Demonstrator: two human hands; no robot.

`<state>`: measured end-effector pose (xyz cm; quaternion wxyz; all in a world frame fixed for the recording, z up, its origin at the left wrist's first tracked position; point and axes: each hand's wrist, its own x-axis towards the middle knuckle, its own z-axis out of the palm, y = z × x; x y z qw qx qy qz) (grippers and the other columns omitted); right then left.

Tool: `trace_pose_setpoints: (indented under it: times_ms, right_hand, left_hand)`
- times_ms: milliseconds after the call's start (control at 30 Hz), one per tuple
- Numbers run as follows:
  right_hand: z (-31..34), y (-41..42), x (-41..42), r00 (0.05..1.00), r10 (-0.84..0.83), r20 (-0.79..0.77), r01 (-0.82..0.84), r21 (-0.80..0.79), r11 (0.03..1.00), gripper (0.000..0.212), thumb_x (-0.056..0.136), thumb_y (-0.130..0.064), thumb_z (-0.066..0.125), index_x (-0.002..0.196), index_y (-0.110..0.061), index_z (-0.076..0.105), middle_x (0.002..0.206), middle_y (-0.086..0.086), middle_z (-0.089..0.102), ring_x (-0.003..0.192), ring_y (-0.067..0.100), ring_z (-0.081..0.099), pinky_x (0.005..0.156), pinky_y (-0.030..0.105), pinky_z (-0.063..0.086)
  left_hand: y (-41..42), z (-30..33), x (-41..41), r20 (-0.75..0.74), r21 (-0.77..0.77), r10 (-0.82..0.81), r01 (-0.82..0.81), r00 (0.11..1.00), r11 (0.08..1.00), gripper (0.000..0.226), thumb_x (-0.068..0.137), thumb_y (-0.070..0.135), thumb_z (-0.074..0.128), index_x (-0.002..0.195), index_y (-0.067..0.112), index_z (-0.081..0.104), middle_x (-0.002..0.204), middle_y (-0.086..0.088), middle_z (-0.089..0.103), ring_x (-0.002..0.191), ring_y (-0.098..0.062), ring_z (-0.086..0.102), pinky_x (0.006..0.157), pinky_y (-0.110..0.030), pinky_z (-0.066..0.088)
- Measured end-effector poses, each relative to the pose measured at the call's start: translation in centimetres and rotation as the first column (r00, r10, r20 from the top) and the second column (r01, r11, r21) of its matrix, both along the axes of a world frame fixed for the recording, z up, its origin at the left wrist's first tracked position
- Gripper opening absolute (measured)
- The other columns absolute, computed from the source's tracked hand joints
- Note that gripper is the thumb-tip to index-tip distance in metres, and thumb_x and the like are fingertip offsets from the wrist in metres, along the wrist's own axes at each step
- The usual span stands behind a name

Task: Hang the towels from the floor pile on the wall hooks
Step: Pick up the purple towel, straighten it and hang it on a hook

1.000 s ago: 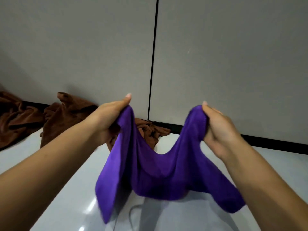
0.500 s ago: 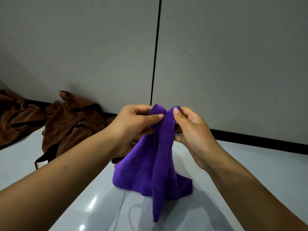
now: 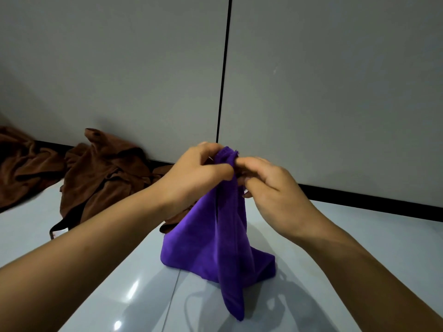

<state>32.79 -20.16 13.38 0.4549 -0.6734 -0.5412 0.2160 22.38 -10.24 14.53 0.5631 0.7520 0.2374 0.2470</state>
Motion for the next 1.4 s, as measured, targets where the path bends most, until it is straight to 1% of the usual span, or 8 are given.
trace_pose_setpoints:
  times_ms: [367,467,533,633,733,933,1100,1400]
  right_hand:
    - [0.1,-0.1,0.4,0.969,0.024,0.245,-0.021,-0.013,1.0,0.046,0.089,0.012,0.036,0.115,-0.012,0.065,0.091,-0.019,0.05,0.088,-0.001,0.052,0.082,0.012,0.043]
    - [0.3,-0.2,0.3,0.977,-0.018,0.212,0.013,0.021,1.0,0.043,0.09,0.011,0.038,0.104,-0.017,0.068,0.09,-0.016,0.053,0.089,0.001,0.056,0.085,0.013,0.047]
    - [0.4,-0.3,0.0,0.977,-0.042,0.209,0.034,0.038,0.999,0.039,0.092,0.007,0.041,0.093,-0.025,0.063,0.091,-0.016,0.053,0.087,0.0,0.056,0.083,0.013,0.048]
    - [0.5,-0.3,-0.4,0.981,-0.086,0.174,0.078,0.054,0.995,0.033,0.092,-0.002,0.049,0.085,-0.034,0.049,0.095,-0.016,0.052,0.089,-0.003,0.054,0.076,0.008,0.048]
    - [0.7,-0.2,-0.6,0.99,-0.106,0.097,0.099,0.069,0.993,0.029,0.09,-0.006,0.055,0.098,-0.033,0.048,0.103,-0.017,0.052,0.096,-0.008,0.051,0.075,-0.001,0.042]
    - [0.8,0.3,-1.2,0.99,-0.11,0.084,0.1,0.115,0.988,0.045,0.088,-0.015,0.062,0.128,-0.029,0.045,0.116,-0.02,0.043,0.106,-0.012,0.044,0.083,-0.007,0.033]
    - [1.1,0.5,-2.1,0.987,-0.149,0.062,0.134,0.191,0.972,0.046,0.087,-0.017,0.064,0.126,-0.03,0.045,0.12,-0.017,0.044,0.11,-0.008,0.044,0.084,-0.003,0.037]
    - [0.7,0.4,-4.2,0.979,0.017,-0.205,0.003,0.098,0.995,0.028,0.084,-0.013,0.068,0.091,-0.033,0.05,0.085,-0.008,0.062,0.079,0.002,0.062,0.074,0.017,0.053]
  left_hand:
    - [0.1,-1.3,0.2,-0.092,0.194,0.012,0.006,0.996,0.981,0.027,0.06,0.019,0.052,0.085,0.01,0.051,0.084,-0.004,0.049,0.072,-0.014,0.049,0.064,-0.025,0.041]
    - [0.2,-1.3,0.3,-0.052,0.207,0.019,-0.008,0.998,0.978,0.012,0.076,0.0,0.05,0.076,0.012,0.053,0.079,-0.002,0.051,0.068,-0.009,0.049,0.061,-0.016,0.039]
    - [0.4,-1.3,0.4,-0.01,0.236,0.072,-0.067,0.997,0.969,0.035,0.078,-0.014,0.041,0.067,0.017,0.054,0.071,0.003,0.05,0.061,0.0,0.048,0.053,-0.009,0.036]
    - [1.2,-0.6,0.3,0.017,0.382,0.152,-0.147,0.988,0.912,0.03,0.069,-0.006,0.04,0.061,0.019,0.054,0.071,0.005,0.05,0.068,-0.004,0.048,0.055,-0.01,0.036]
    - [2.1,0.9,0.2,0.046,0.483,0.222,-0.216,0.974,0.848,0.027,0.066,-0.007,0.042,0.064,0.014,0.058,0.074,0.004,0.05,0.072,-0.012,0.048,0.059,-0.015,0.038]
    - [2.8,4.2,-0.2,0.237,0.369,0.235,-0.311,0.943,0.876,0.033,0.051,0.0,0.033,0.053,0.025,0.055,0.069,0.007,0.05,0.065,-0.002,0.05,0.053,-0.01,0.04]
    - [2.9,5.6,-0.2,0.26,0.417,0.238,-0.331,0.936,0.847,0.05,0.062,-0.021,0.034,0.054,0.024,0.055,0.072,0.007,0.049,0.066,-0.002,0.049,0.053,-0.012,0.041]
    - [2.6,5.6,-0.3,0.308,0.454,0.278,-0.398,0.91,0.797,0.045,0.056,-0.011,0.032,0.056,0.029,0.054,0.071,0.009,0.049,0.067,-0.001,0.049,0.054,-0.005,0.036]
